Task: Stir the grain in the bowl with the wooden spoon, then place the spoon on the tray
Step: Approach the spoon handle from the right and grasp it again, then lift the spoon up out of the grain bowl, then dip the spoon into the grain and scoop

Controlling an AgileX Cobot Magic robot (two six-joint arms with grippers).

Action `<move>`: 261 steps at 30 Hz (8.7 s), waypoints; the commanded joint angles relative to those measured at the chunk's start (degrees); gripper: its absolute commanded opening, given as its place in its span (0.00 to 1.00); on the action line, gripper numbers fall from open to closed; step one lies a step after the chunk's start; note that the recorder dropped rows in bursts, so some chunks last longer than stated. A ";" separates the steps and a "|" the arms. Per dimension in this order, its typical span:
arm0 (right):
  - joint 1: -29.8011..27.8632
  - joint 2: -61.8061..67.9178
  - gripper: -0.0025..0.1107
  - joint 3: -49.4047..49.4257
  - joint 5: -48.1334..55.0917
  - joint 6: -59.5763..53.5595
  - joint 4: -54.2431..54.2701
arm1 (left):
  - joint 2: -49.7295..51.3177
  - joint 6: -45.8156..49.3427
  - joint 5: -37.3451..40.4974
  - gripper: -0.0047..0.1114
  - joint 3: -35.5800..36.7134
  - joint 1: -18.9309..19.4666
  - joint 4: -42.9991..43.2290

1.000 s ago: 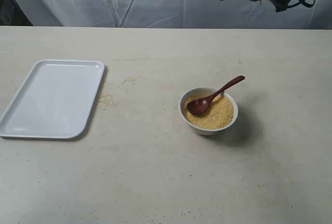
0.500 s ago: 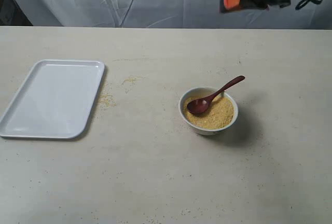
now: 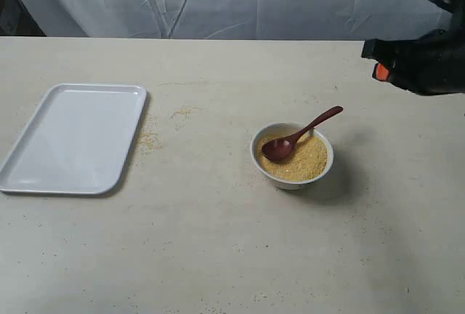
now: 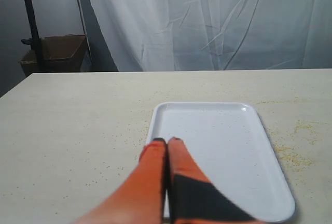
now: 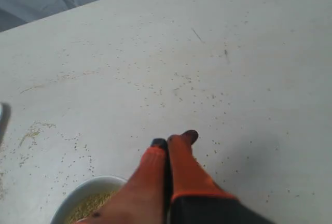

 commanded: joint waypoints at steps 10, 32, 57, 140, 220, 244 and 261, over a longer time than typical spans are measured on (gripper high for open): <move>-0.23 -1.64 0.01 9.56 13.24 -19.63 25.17 | -0.29 -0.14 -0.44 0.04 0.11 0.00 0.00; 9.31 6.74 0.01 -23.82 49.66 29.07 -52.08 | -0.29 -0.14 -0.44 0.04 0.11 0.00 0.00; 9.64 0.33 0.01 18.03 -48.94 113.43 -99.93 | -0.29 -0.14 -0.44 0.04 0.11 0.00 0.00; -3.56 19.68 0.01 0.49 -85.98 135.34 -125.68 | -0.29 -0.14 -0.44 0.04 0.11 0.00 0.00; 11.82 19.03 0.01 8.16 -64.50 91.66 -99.83 | -0.29 -0.14 -0.44 0.04 0.11 0.00 0.00; 14.12 11.21 0.01 8.16 -69.05 93.33 -102.70 | -0.29 -0.14 -0.44 0.04 0.11 0.00 0.00; 15.18 14.53 0.01 8.16 -68.43 86.29 -93.42 | -0.29 -0.14 -0.44 0.04 0.11 0.00 0.00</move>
